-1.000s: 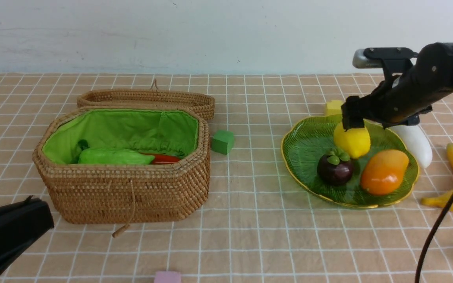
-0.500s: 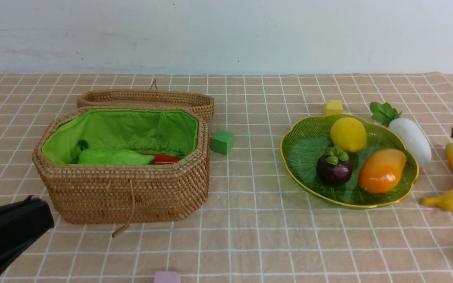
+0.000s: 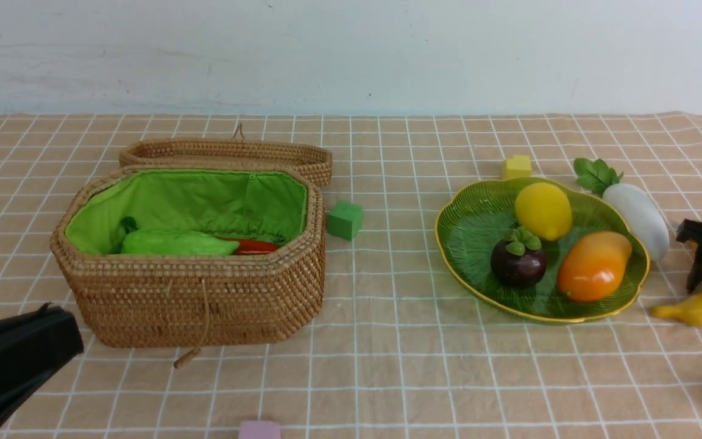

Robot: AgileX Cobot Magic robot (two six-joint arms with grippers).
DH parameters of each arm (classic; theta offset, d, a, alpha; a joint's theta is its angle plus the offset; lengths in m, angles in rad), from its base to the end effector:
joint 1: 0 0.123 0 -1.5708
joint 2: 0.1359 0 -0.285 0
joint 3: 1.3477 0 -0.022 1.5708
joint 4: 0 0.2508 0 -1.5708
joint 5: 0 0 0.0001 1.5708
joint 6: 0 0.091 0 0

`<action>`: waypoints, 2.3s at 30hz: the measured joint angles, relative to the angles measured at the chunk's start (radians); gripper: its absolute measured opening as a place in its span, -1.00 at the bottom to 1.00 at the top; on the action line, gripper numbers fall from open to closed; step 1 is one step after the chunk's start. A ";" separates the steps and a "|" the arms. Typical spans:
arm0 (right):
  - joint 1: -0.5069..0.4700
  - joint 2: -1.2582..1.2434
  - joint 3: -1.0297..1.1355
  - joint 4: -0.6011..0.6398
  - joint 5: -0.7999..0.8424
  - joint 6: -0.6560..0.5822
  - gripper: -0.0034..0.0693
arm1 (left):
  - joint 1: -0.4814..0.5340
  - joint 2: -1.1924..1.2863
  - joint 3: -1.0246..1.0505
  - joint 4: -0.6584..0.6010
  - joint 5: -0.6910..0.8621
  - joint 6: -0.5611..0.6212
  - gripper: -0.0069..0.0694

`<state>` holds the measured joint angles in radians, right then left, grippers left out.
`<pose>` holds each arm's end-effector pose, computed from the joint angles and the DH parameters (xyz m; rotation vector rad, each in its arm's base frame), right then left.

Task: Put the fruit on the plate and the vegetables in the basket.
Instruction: Use the right arm to grab a banana and put it into the right plate

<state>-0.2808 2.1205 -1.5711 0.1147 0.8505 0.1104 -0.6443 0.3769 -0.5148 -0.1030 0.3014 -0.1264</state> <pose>0.4231 -0.1139 0.1638 0.6494 2.8004 0.1059 0.0638 -0.0514 0.3334 0.3755 1.6487 -0.6839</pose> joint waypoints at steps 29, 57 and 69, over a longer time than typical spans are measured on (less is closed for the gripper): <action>0.476 -0.205 -0.039 0.227 -0.149 -0.262 -0.04 | 0.000 0.000 0.000 0.000 0.024 0.000 -0.82; 0.305 -0.184 -0.038 0.103 0.068 0.106 -0.04 | 0.000 0.000 0.000 0.000 0.072 0.000 -0.82; 0.312 -0.131 -0.038 0.145 0.041 0.119 0.34 | 0.000 0.000 0.000 0.000 0.043 0.000 -0.82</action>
<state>0.0307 1.9892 -1.6093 0.2595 0.8914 0.2294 -0.6443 0.3769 -0.5148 -0.1030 0.3445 -0.1264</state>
